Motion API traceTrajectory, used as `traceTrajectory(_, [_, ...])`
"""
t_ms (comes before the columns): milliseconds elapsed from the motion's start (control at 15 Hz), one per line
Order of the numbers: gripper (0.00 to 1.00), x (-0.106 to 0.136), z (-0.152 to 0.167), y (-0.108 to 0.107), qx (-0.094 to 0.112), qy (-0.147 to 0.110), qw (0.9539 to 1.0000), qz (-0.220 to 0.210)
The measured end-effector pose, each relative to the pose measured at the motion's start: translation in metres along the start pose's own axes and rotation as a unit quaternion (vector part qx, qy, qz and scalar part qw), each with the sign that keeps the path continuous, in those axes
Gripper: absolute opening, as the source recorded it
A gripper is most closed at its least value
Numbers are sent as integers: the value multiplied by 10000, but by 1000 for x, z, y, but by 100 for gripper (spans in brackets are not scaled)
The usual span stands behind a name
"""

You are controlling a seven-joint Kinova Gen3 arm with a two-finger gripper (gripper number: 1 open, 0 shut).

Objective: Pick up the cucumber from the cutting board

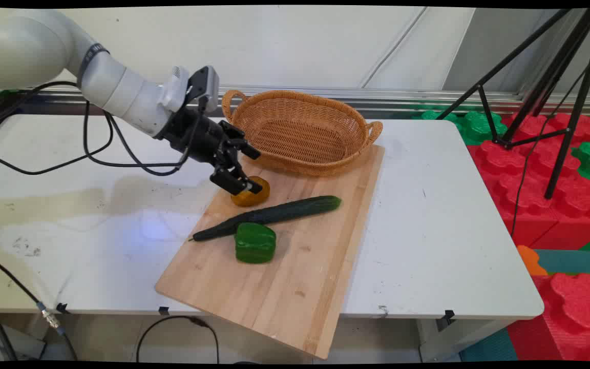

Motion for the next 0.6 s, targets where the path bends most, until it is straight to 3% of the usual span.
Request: traceTrajectory(600, [100, 12, 64, 10, 9, -328, 9993, -205])
